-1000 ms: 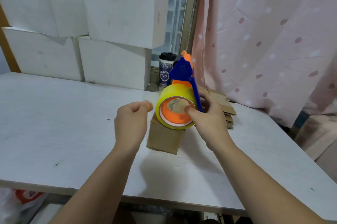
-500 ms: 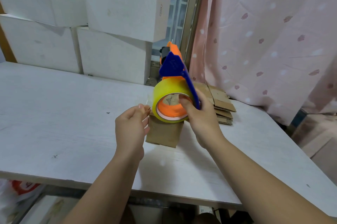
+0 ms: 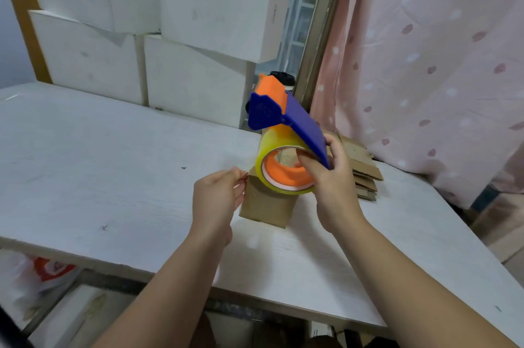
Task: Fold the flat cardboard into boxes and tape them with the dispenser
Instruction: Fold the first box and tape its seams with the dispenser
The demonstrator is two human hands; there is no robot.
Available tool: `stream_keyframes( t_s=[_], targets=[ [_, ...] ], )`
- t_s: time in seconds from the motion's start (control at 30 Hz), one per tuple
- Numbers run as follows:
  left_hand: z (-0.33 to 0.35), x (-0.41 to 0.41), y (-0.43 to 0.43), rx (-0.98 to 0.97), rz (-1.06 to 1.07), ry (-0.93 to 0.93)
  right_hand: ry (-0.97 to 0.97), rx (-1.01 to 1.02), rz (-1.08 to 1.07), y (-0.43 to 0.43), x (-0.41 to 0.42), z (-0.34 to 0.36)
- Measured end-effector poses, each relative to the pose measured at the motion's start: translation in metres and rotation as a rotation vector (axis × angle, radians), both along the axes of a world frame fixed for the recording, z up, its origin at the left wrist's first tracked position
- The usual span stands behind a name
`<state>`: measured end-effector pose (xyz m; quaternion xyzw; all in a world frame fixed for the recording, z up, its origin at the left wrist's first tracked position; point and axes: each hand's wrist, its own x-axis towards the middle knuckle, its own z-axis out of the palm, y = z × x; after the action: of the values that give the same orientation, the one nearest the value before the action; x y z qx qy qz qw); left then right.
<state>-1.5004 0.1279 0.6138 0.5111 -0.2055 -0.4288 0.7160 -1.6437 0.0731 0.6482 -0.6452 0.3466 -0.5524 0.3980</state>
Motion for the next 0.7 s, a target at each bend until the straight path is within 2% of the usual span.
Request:
stream_keyframes(
  t_s=[0.2,0.43,0.7],
  targets=[
    [-0.004,-0.002,0.001,0.055,0.044,-0.193,0.096,-0.132,-0.068,0.006,0.005,-0.008],
    [0.001,-0.003,0.000,0.074,0.037,-0.256,0.110,-0.086,-0.044,-0.008,-0.001,-0.005],
    [-0.002,0.000,-0.004,0.102,0.059,-0.299,0.040,-0.021,-0.092,-0.010,0.008,-0.011]
  ],
)
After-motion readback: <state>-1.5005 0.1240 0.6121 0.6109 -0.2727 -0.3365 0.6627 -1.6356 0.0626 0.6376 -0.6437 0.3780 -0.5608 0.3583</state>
